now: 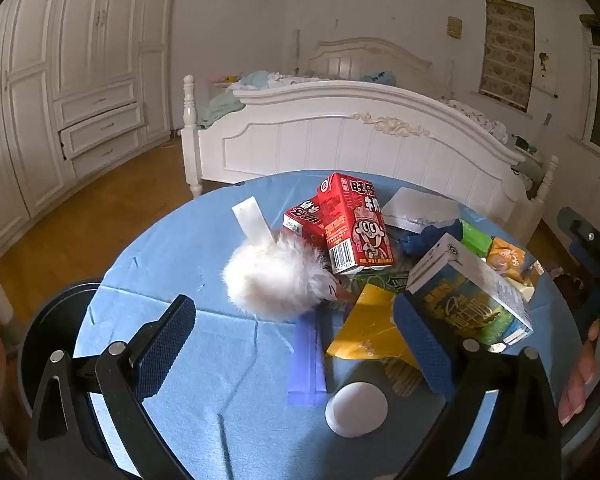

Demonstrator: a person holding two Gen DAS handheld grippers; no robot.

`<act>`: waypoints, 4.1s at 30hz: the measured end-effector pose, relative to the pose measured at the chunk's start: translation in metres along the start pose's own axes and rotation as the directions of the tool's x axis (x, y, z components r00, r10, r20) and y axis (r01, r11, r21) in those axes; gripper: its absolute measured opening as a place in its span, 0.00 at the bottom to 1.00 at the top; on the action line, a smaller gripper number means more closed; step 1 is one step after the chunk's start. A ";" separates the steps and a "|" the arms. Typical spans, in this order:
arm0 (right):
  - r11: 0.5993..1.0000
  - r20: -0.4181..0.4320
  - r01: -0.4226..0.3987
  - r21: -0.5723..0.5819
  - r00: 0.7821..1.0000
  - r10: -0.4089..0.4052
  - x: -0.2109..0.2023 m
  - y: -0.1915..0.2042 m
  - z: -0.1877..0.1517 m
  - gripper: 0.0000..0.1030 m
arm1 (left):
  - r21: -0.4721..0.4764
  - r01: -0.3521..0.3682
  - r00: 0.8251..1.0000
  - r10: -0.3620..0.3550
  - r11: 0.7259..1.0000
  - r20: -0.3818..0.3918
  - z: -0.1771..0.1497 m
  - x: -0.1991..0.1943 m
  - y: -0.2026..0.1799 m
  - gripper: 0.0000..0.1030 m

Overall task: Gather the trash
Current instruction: 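Reach both grippers toward the trash pile on the table, then grasp the white fluffy toy with the left gripper while the right grasps a red carton, then carry both items over the black bin and open both grippers to drop them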

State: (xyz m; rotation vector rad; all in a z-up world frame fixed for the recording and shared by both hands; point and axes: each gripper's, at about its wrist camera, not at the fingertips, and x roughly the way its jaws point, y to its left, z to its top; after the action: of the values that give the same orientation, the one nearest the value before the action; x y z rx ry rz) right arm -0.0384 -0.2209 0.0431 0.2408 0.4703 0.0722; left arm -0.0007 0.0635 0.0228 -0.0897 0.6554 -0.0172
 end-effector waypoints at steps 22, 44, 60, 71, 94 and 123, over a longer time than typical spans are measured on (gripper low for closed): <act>1.000 0.001 -0.001 0.003 1.000 0.001 0.004 0.000 -0.004 0.95 | -0.005 -0.005 1.000 0.004 1.000 -0.013 -0.008 0.009 -0.009 0.95; 1.000 0.008 -0.004 0.010 1.000 0.004 0.007 -0.001 -0.008 0.95 | -0.007 0.001 1.000 -0.001 1.000 -0.018 -0.009 0.009 -0.011 0.95; 1.000 0.013 -0.011 0.016 1.000 0.010 0.006 -0.002 -0.006 0.95 | -0.008 0.006 1.000 -0.006 1.000 -0.022 -0.009 0.009 -0.012 0.95; 0.986 -0.215 -0.145 -0.079 0.969 0.125 0.046 0.045 0.020 0.95 | -0.151 0.182 0.982 -0.187 0.972 -0.024 0.010 0.009 0.048 0.95; 0.917 -0.758 -0.288 -0.277 0.652 -0.024 0.181 0.169 0.003 0.57 | -0.219 0.317 0.882 -0.372 0.923 -0.291 0.007 0.100 0.057 0.49; 0.644 -0.834 -0.697 -0.315 0.527 0.163 0.072 0.421 -0.140 0.56 | -0.556 -0.025 0.990 -0.055 0.831 -0.126 -0.112 -0.075 0.305 0.46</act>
State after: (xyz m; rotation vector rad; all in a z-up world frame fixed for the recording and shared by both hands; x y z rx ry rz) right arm -0.0442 0.2257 -0.0052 -0.3826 1.1911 0.9071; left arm -0.1328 0.3623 -0.0472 -0.6682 0.7828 0.1570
